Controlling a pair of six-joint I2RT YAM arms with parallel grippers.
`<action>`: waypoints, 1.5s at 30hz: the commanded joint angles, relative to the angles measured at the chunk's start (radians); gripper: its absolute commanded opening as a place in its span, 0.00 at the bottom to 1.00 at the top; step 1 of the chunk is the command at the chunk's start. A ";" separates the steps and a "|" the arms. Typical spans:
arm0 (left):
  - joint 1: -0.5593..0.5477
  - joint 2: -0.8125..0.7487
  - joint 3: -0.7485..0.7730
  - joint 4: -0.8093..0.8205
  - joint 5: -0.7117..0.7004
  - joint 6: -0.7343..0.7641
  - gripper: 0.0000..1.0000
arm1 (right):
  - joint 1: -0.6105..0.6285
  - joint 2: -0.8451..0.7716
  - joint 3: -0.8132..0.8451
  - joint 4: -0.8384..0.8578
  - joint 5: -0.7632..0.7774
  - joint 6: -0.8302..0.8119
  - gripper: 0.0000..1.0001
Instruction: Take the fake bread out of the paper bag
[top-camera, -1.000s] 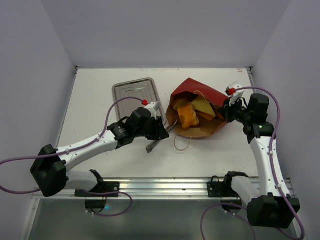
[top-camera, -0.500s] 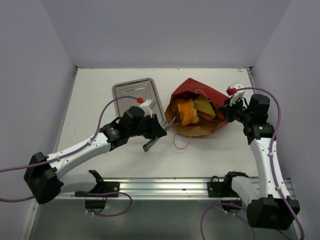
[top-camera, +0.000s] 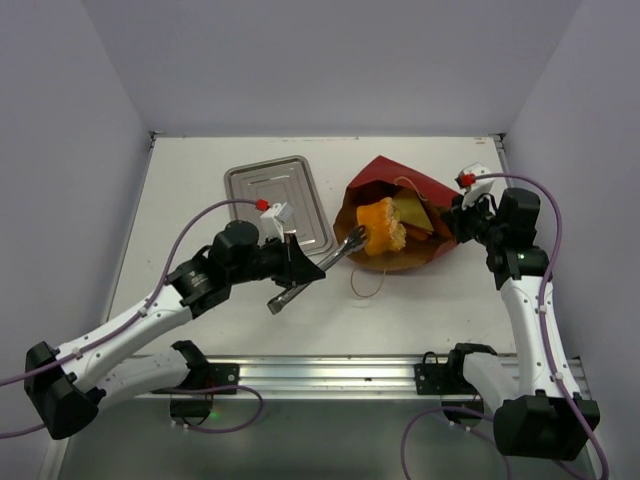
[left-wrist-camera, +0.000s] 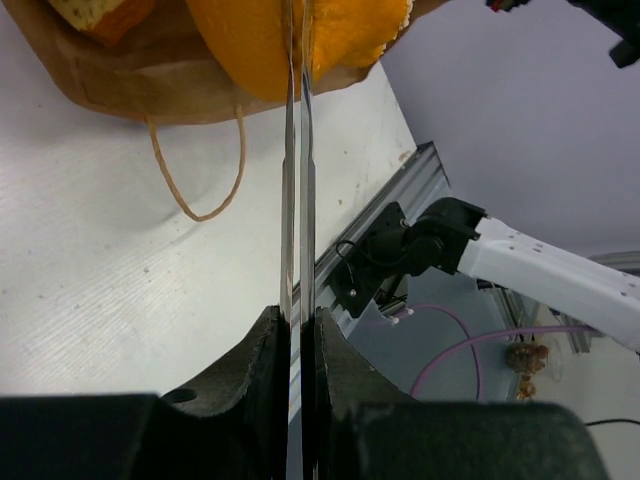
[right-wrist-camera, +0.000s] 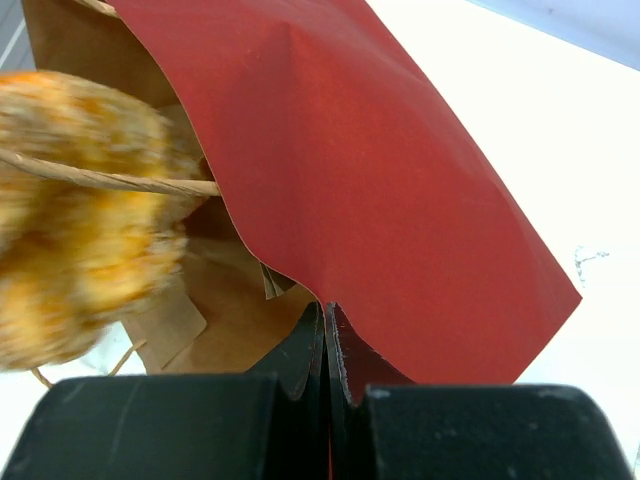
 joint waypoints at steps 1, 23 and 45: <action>0.016 -0.096 0.033 -0.047 0.068 0.038 0.00 | -0.003 -0.003 0.008 0.044 0.070 0.024 0.00; 0.026 -0.094 0.528 -0.563 -0.326 0.202 0.00 | -0.003 -0.004 0.005 0.057 0.098 0.044 0.00; 0.507 0.476 0.622 -0.255 -0.116 0.389 0.00 | -0.005 -0.011 0.001 0.063 0.087 0.058 0.00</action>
